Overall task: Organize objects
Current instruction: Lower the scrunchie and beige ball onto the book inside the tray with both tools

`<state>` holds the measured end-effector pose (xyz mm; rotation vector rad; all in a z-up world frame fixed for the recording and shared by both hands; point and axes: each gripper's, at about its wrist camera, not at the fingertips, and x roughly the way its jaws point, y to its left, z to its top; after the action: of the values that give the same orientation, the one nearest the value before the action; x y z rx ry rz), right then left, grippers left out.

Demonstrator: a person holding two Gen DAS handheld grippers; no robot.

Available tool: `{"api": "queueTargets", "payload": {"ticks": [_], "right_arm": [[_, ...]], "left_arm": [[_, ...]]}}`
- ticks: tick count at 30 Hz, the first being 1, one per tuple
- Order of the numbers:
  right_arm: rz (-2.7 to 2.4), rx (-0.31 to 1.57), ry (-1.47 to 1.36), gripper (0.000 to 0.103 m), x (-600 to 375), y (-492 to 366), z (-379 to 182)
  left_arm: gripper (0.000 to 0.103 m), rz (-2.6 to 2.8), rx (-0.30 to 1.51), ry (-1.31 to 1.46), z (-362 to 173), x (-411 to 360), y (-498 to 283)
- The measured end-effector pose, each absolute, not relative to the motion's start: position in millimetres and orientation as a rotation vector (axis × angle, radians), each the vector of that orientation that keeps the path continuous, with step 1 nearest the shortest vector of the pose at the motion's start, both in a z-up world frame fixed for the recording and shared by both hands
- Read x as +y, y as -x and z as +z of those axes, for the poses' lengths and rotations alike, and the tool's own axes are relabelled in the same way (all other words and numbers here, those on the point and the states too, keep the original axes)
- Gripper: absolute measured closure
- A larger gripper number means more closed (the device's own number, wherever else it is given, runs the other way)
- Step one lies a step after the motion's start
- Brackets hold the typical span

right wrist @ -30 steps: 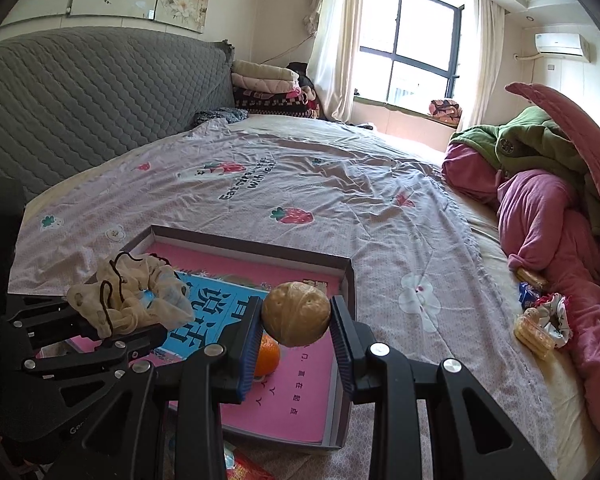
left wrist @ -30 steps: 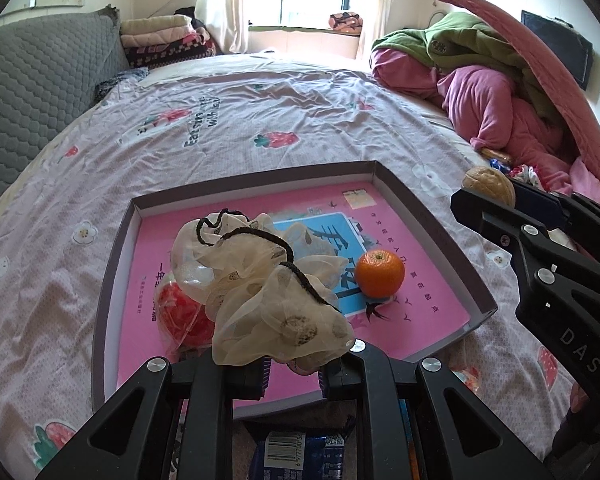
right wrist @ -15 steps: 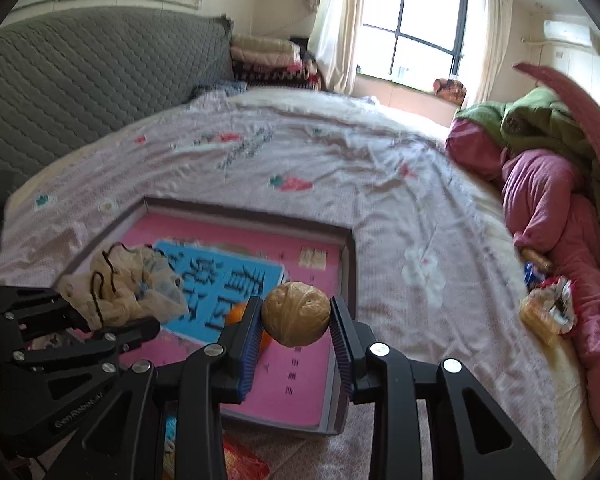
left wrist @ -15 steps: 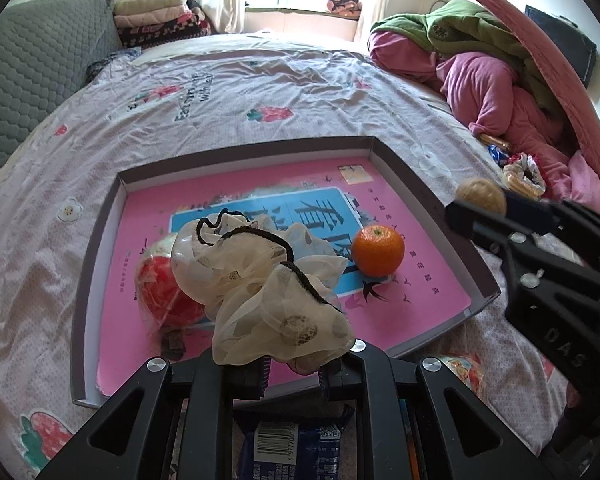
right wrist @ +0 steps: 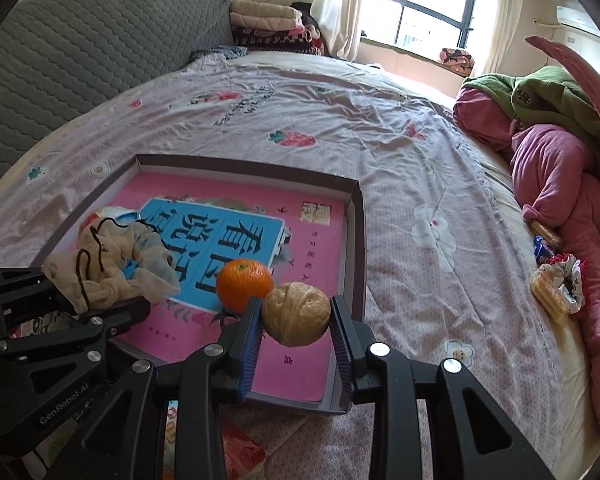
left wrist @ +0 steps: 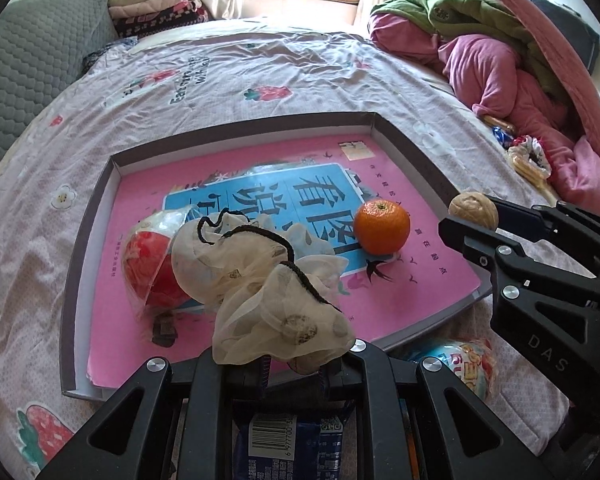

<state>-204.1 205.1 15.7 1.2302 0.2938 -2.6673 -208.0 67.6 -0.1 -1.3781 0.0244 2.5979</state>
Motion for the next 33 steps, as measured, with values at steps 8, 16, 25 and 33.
{"api": "queueTargets", "payload": {"ticks": [8, 16, 25, 33], "right_arm": [[-2.652, 0.313, -1.259, 0.069, 203, 205, 10], [-2.641, 0.333, -1.288, 0.069, 201, 208, 5], [-2.614, 0.365, -1.316, 0.069, 194, 214, -4], [-2.602, 0.377, -1.346, 0.069, 191, 221, -12]], "left_arm": [[0.085, 2.578, 0.001, 1.41, -6, 66, 211], [0.085, 2.575, 0.008, 1.421, -7, 68, 215], [0.085, 2.575, 0.023, 1.418, -9, 70, 219], [0.084, 2.574, 0.057, 1.425, -12, 72, 224]]}}
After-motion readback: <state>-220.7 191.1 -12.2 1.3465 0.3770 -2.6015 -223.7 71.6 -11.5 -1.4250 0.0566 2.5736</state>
